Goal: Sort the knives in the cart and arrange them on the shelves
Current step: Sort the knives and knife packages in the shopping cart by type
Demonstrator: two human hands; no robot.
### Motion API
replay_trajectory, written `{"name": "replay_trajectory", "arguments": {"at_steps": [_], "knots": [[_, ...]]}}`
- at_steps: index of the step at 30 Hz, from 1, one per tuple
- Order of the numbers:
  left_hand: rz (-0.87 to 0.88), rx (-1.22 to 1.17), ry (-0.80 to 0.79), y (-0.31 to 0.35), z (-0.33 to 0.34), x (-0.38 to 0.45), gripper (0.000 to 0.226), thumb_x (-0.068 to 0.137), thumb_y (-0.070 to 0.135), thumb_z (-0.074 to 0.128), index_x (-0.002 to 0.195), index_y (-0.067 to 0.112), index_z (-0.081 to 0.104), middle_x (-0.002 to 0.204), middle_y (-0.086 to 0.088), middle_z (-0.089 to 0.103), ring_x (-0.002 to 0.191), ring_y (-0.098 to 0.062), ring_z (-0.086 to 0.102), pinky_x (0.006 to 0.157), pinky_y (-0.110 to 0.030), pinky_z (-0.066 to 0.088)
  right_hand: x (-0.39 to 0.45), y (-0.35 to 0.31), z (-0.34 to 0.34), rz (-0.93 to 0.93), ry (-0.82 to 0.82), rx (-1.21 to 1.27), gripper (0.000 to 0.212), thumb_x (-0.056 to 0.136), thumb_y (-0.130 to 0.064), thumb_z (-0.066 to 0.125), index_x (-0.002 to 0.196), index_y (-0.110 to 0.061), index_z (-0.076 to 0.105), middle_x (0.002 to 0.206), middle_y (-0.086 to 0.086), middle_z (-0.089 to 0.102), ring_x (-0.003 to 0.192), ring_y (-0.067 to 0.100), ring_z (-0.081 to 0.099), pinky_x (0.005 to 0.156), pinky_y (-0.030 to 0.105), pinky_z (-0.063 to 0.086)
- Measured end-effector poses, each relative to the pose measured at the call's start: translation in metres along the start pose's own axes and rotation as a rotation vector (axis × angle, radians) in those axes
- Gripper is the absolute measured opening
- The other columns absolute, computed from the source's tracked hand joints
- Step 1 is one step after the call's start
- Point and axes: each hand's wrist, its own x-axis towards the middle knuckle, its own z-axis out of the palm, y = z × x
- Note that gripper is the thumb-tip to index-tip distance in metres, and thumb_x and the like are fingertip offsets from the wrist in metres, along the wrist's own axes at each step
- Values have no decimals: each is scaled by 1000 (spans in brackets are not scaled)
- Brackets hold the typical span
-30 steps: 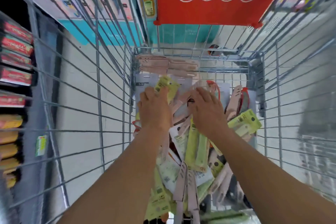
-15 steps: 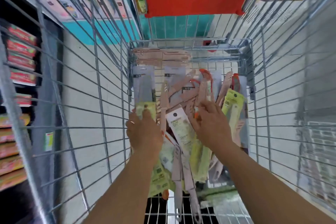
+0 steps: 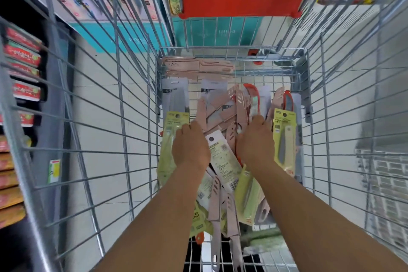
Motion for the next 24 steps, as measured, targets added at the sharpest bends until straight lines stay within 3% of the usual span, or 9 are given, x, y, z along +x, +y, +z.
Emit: {"name": "replay_trajectory", "arguments": {"at_steps": [4,8,12,16,19,24], "knots": [[-93,-97,-29,2,-10,8,28,88,7,53,115,11,53,108,-8,59,100,-28,56,70,-35,45,3,-5,-2,-56,-25,-117,35,92,-19,53,120,0,44,118,22,50,106,36,52,85,38,44],[-18,-169,-7,3,-12,14,32,94,10,46,126,10,51,123,-11,47,111,-29,49,82,-38,44,6,-7,-4,-100,-61,-145,32,92,-20,50,117,-2,47,116,19,50,105,36,53,83,36,43],[122,-39,-23,8,-11,26,37,90,9,52,127,8,46,129,-13,39,118,-29,37,94,-34,38,14,-5,-7,-82,-117,-106,31,90,-24,55,113,-4,49,113,17,50,98,34,56,74,33,41],[160,-19,-77,16,-6,36,45,88,19,63,126,10,41,123,-12,46,113,-28,45,89,-35,42,24,-3,-7,-43,-129,8,21,87,-23,55,100,-7,54,101,14,55,81,30,55,65,30,38],[119,-17,-92,19,-5,44,41,88,25,63,122,9,46,118,-13,49,109,-29,48,83,-36,44,28,0,-5,-63,-102,61,14,90,-25,51,90,-11,56,94,10,58,79,28,55,65,29,38],[156,27,-103,25,-4,51,30,88,17,58,116,10,49,112,-11,55,104,-28,52,82,-36,46,31,0,-2,-35,-97,146,27,96,-41,44,82,-20,49,79,1,58,74,24,54,63,31,36]]}}
